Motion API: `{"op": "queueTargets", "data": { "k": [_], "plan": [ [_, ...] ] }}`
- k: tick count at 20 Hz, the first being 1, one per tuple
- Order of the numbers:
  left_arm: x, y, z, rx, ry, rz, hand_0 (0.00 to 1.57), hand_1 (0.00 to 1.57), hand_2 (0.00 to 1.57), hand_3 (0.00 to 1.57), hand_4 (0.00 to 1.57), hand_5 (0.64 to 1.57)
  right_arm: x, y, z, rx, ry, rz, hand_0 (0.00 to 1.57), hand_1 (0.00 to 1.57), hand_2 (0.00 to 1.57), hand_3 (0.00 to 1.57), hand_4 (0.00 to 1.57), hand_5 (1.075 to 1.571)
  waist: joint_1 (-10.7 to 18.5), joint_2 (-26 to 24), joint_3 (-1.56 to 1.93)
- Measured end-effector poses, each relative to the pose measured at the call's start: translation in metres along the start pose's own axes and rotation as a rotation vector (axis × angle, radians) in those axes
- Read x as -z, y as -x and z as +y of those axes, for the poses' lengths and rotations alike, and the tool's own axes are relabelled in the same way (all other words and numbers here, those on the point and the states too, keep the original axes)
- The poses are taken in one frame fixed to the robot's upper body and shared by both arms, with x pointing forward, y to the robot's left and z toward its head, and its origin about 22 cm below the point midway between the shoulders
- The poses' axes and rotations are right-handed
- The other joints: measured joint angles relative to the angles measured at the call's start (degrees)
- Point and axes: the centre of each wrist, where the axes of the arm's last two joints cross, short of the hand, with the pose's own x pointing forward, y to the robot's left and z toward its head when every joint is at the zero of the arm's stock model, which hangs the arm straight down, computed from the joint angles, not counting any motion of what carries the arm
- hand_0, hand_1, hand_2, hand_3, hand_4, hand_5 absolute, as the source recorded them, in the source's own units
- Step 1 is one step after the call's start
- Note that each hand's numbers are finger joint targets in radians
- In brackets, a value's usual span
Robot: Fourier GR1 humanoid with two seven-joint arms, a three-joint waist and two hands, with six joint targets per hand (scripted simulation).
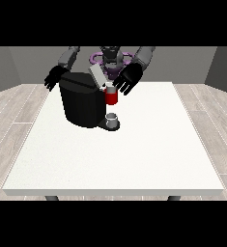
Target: Insert the coffee pod into the coffee machine and close the lid
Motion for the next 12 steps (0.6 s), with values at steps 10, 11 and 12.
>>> {"op": "queueTargets", "data": {
  "k": [10,11,12],
  "plan": [
    [-0.0032,0.0036,0.01,0.097,0.049,-0.032,0.0,0.0,0.0,0.0,0.0,1.571,0.0007,0.002,-0.004,0.001,0.0,-0.006,0.0,0.0,0.0,0.0,0.44,1.571,0.2,0.05,0.13],
    [-0.0045,0.0069,0.0094,0.101,0.051,-0.025,0.0,0.0,0.0,0.0,0.0,1.571,-0.0032,0.0047,-0.0007,0.003,-0.005,0.0,0.0,0.0,0.0,0.0,0.37,1.571,-0.02,-0.16,0.13],
    [-0.0041,0.0058,0.0082,0.104,0.059,-0.022,0.0,0.0,0.0,0.0,0.0,1.571,-0.0037,0.0069,-0.0002,0.005,0.002,0.003,0.0,0.0,0.0,0.0,0.35,1.571,0.27,-0.37,0.11]
  ]
}}
